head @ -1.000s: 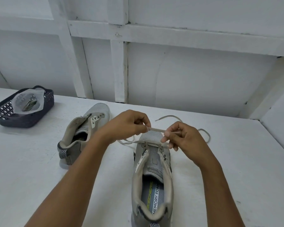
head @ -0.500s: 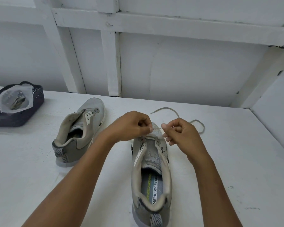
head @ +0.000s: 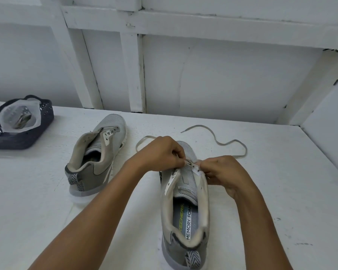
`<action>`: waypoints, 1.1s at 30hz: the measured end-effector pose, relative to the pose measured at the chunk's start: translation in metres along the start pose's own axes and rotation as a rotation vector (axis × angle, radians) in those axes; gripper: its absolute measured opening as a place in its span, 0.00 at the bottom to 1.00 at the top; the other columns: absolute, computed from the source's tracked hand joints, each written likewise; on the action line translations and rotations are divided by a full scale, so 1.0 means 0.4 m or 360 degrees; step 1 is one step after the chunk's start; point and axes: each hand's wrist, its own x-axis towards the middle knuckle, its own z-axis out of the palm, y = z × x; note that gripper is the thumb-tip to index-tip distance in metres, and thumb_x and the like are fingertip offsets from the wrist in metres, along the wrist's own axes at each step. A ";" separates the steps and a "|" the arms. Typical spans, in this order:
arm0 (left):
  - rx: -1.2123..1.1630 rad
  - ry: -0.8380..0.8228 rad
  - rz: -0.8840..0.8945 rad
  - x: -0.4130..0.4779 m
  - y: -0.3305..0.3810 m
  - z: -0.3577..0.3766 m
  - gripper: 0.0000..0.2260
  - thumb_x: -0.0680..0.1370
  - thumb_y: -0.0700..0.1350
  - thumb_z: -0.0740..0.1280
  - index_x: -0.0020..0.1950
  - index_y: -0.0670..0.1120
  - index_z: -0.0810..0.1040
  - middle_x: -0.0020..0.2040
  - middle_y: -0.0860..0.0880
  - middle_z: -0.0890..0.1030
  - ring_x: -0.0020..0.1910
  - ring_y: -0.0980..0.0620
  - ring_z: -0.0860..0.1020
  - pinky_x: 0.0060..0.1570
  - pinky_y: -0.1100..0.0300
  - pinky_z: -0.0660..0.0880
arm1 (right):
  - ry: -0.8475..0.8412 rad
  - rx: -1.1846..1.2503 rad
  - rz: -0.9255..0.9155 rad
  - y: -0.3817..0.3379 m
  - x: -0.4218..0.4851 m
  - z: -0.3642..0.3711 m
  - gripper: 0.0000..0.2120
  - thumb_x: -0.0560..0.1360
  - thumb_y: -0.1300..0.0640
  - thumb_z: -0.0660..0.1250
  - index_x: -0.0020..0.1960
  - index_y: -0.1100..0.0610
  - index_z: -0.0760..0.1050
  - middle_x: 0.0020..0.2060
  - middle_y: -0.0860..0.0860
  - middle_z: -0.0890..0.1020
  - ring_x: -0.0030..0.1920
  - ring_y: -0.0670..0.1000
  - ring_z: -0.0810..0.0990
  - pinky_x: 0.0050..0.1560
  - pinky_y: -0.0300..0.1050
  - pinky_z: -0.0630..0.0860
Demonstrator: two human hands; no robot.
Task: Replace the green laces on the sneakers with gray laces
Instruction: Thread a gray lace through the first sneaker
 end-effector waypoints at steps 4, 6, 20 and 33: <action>-0.0014 0.0083 0.0020 -0.003 0.005 0.018 0.02 0.73 0.47 0.73 0.43 0.51 0.86 0.28 0.59 0.76 0.29 0.68 0.74 0.29 0.73 0.68 | 0.0012 0.0028 0.0008 0.008 0.004 -0.001 0.07 0.73 0.66 0.69 0.45 0.71 0.82 0.35 0.59 0.82 0.35 0.51 0.81 0.35 0.41 0.79; -0.0036 0.0105 0.0015 -0.006 0.000 0.024 0.02 0.73 0.47 0.73 0.43 0.51 0.86 0.28 0.60 0.76 0.29 0.66 0.74 0.29 0.72 0.67 | 0.0007 0.0028 -0.0003 0.009 0.007 0.001 0.07 0.73 0.66 0.68 0.45 0.71 0.82 0.35 0.59 0.82 0.36 0.51 0.81 0.36 0.41 0.79; 0.0023 -0.0064 -0.0019 0.002 0.013 0.022 0.05 0.71 0.46 0.73 0.46 0.53 0.82 0.37 0.56 0.79 0.37 0.56 0.76 0.36 0.61 0.72 | 0.0191 0.0098 -0.0155 0.009 0.000 0.007 0.07 0.80 0.66 0.64 0.43 0.61 0.76 0.39 0.55 0.84 0.35 0.48 0.82 0.38 0.42 0.81; 0.0209 -0.0193 -0.0148 0.009 0.004 -0.047 0.18 0.71 0.57 0.76 0.56 0.52 0.79 0.46 0.55 0.79 0.43 0.55 0.76 0.36 0.62 0.67 | -0.0293 -0.0725 -0.0293 0.006 0.015 -0.093 0.10 0.75 0.51 0.73 0.40 0.56 0.81 0.25 0.42 0.71 0.24 0.41 0.64 0.26 0.35 0.60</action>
